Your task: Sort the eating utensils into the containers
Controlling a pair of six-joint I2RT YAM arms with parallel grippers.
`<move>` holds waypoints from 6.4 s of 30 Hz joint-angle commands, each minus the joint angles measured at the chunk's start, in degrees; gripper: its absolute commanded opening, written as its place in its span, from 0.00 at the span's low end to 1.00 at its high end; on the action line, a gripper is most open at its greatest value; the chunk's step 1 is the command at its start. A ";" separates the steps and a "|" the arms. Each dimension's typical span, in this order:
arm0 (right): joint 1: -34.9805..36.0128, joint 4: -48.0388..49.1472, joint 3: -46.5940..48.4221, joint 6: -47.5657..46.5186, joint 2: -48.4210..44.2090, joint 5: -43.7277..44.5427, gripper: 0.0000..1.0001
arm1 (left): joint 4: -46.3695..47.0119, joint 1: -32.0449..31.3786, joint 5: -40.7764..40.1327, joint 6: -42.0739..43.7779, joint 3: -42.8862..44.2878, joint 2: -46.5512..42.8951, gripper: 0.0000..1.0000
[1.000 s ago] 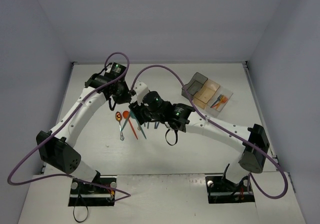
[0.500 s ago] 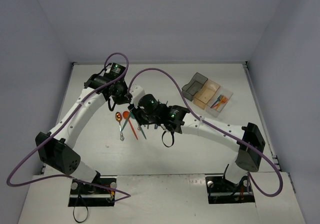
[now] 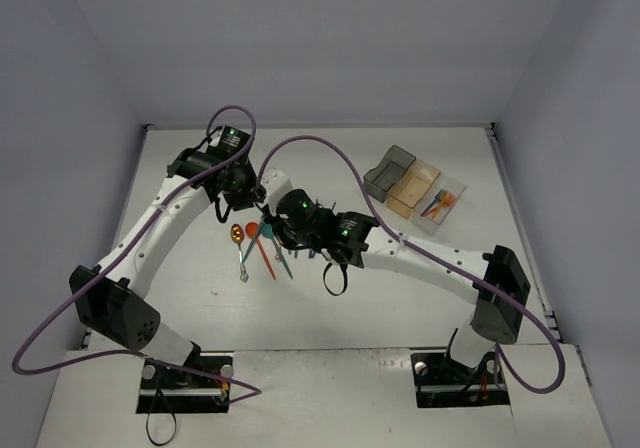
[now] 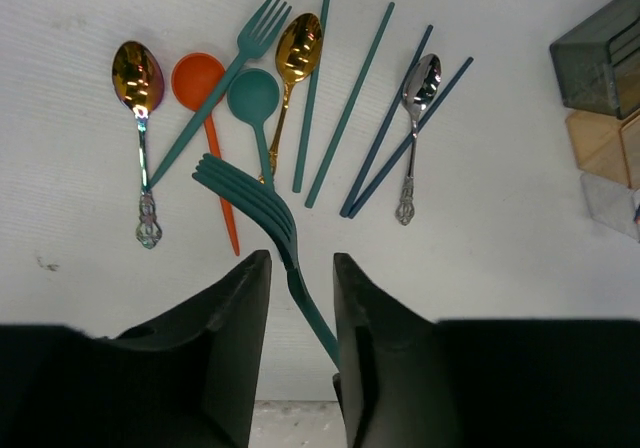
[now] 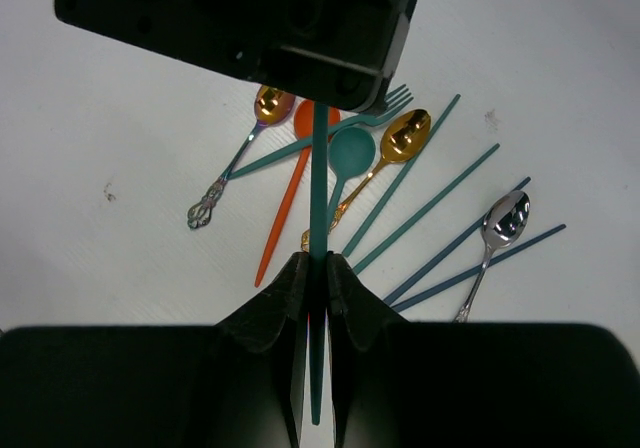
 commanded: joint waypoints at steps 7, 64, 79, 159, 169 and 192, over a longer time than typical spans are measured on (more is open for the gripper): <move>-1.65 3.39 -2.51 5.50 -2.96 3.26 0.00 | 0.19 -0.10 -4.19 0.12 3.24 -5.91 0.71; -71.97 14.66 -31.05 58.78 -9.25 -27.75 0.00 | 17.85 2.71 -15.08 30.78 -29.85 -37.98 0.74; -72.33 17.45 -31.24 59.42 -5.40 -28.55 0.17 | 18.63 2.71 -13.95 29.99 -29.57 -37.00 0.74; -61.15 -5.02 -21.09 16.68 -29.29 -26.03 0.66 | 22.84 4.29 1.40 36.71 -9.39 18.39 0.00; -51.86 -4.92 -15.82 15.81 -28.69 -26.15 0.67 | 16.58 4.14 0.15 27.28 -2.80 9.93 0.00; -13.15 13.71 -5.21 27.06 -9.33 -12.78 0.62 | 11.51 -1.39 1.69 -0.90 4.31 -0.83 0.00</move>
